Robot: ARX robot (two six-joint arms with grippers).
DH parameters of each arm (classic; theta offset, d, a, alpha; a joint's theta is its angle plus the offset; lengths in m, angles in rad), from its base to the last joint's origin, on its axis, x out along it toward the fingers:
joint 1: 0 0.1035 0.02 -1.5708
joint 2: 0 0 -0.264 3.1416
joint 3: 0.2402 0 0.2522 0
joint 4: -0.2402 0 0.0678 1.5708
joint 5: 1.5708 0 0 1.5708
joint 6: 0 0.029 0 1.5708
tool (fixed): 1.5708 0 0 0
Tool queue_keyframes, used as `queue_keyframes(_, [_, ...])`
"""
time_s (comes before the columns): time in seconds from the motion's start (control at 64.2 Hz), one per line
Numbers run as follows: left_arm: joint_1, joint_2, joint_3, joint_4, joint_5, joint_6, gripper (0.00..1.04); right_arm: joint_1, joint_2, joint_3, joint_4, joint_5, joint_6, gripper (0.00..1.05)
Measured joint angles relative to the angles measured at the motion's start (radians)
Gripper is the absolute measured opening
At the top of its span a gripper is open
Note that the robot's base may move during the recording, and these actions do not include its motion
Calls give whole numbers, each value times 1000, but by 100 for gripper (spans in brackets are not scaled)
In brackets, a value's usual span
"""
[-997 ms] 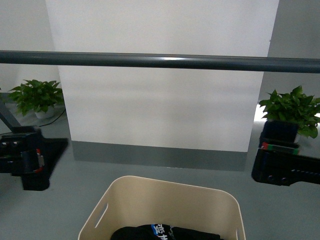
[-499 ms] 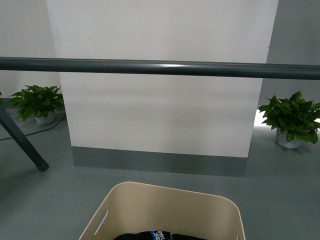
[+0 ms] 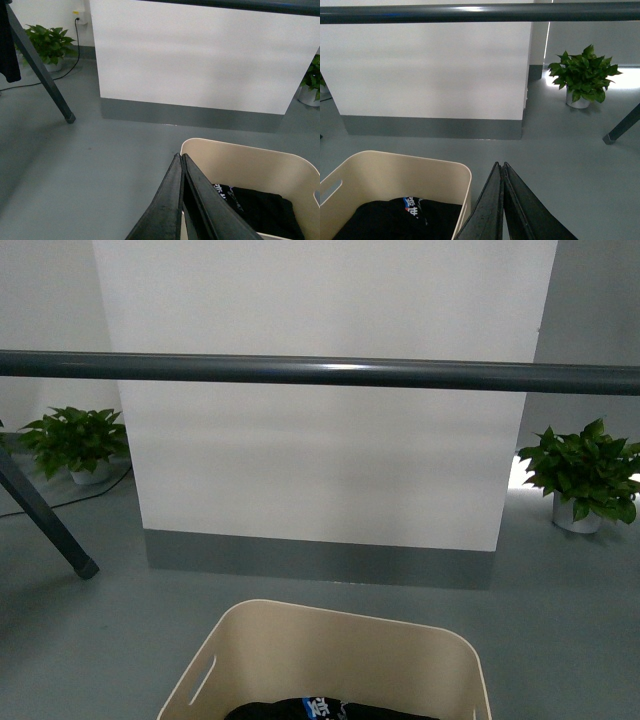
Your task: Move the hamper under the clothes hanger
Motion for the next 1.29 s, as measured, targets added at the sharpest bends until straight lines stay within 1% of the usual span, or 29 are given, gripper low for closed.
queue_keyframes(0.062, [0, -51, 0, -44, 0, 0, 3, -63, -55, -3, -50, -82, -1, 2])
queue_keyframes(0.171, [0, -112, 0, -100, 0, 0, 3, -96, -124, -4, -111, -87, 0, 2])
queue_keyframes(0.281, [0, -204, -1, -186, 0, 2, 3, -98, -208, -4, -189, -92, 0, 2])
queue_keyframes(0.483, [0, -300, -1, -278, 0, 3, 3, -99, -303, -4, -279, -92, 0, 2])
queue_keyframes(0.842, [0, -431, -1, -406, 0, 3, 3, -99, -433, -4, -407, -92, 0, 2])
queue_keyframes(1.122, [0, -502, -1, -478, 0, 3, 3, -99, -499, -4, -474, -92, 0, 2])
queue_keyframes(1.153, [0, -509, -1, -485, 0, 3, 3, -99, -538, -3, -519, -92, 0, 2])
queue_keyframes(1.2, [0, -551, -1, -537, 0, 3, 3, -99, -592, -3, -599, -93, -1, 2])
queue_keyframes(1.216, [0, -580, -1, -582, 0, 3, 3, -99, -617, -3, -628, -95, -1, 2])
queue_keyframes(1.262, [0, -644, -1, -648, 0, 3, 3, -99, -658, -3, -647, -94, -1, 2])
queue_keyframes(1.294, [0, -671, -1, -656, 0, 3, 3, -99, -669, -3, -647, -94, -1, 2])
